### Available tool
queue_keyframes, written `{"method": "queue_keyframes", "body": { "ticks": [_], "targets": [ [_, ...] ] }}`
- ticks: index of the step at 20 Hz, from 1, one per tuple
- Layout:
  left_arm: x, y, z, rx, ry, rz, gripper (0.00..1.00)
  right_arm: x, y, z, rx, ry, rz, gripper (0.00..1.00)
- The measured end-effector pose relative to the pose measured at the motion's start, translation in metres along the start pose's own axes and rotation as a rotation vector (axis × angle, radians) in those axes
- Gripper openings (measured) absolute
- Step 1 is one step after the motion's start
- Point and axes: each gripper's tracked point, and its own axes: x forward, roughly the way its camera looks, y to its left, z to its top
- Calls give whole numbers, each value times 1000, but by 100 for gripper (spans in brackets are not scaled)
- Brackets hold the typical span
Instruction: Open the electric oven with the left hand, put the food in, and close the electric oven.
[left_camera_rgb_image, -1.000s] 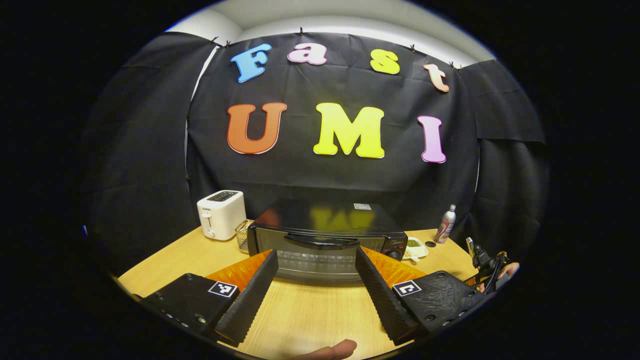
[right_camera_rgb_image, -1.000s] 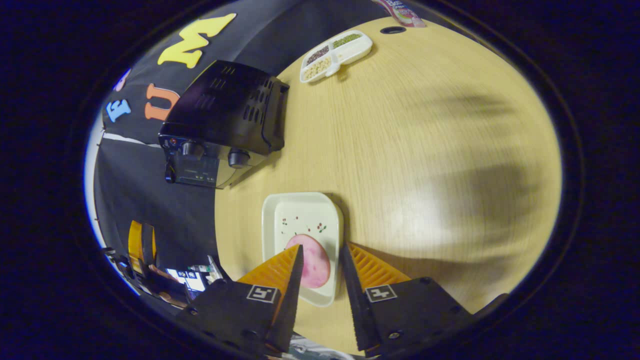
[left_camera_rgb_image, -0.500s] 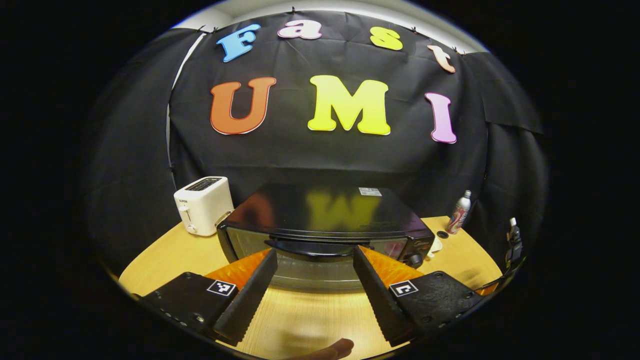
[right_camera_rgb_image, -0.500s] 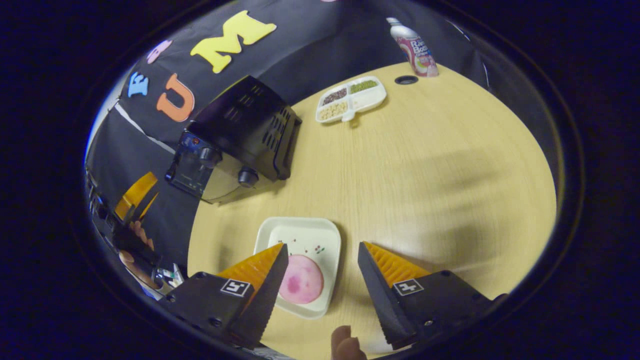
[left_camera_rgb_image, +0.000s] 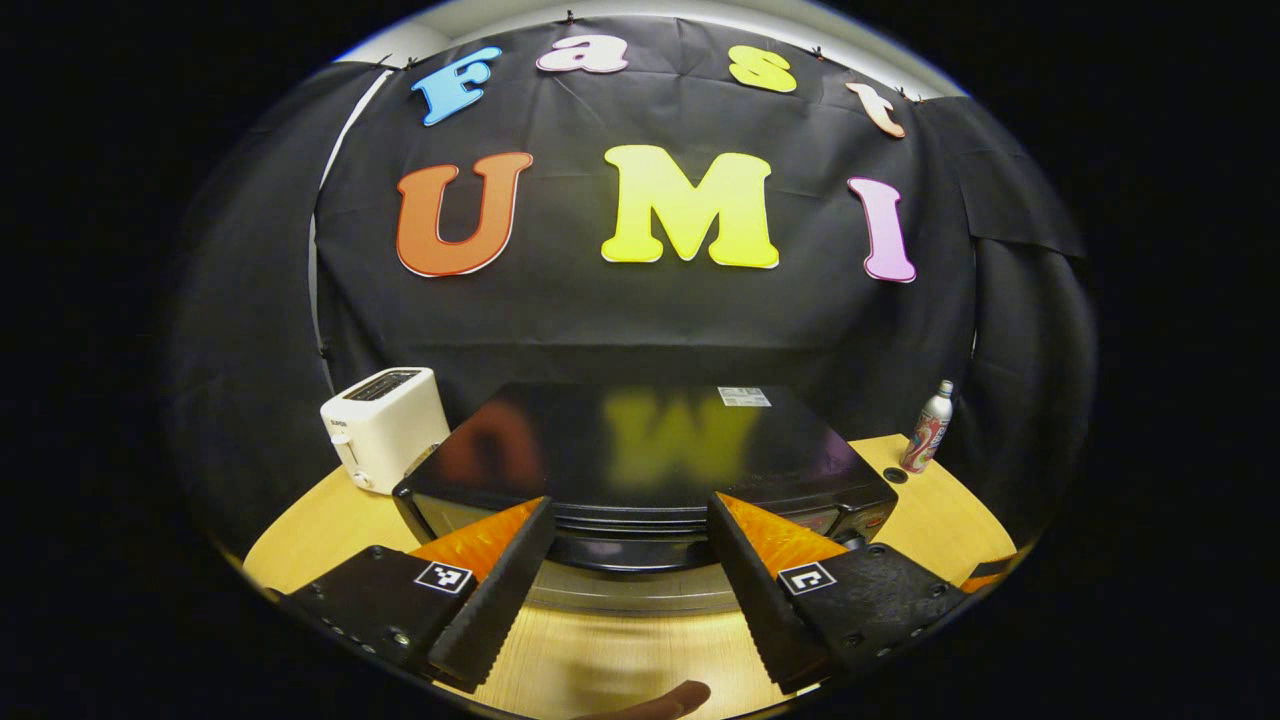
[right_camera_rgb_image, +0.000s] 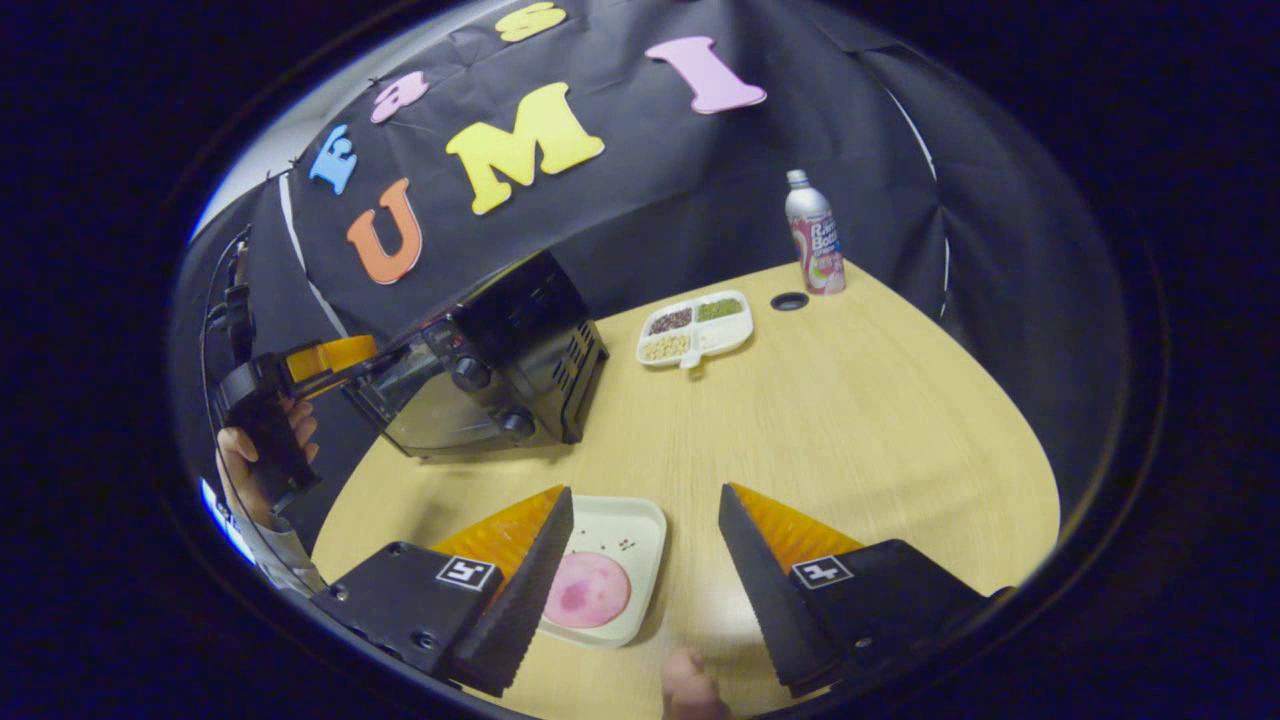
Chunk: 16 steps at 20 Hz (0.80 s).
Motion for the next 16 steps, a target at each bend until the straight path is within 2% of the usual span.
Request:
{"method": "queue_keyframes", "body": {
  "ticks": [4,5,7,9,16],
  "targets": [
    [3,3,-5,22,27,22,95,-22,4,12,-80,-92,-44,94],
    [0,2,-3,10,20,17,94,-27,5,14,-98,-107,-57,91],
    [-3,0,-6,-3,21,3,95,-35,11,15,-126,-130,-63,92],
    [-11,1,-9,-3,22,-1,95,-40,15,14,-141,-139,-67,95],
    [-61,1,-43,-35,31,-18,95,-48,14,-1,-118,-119,-91,93]
  ]
}}
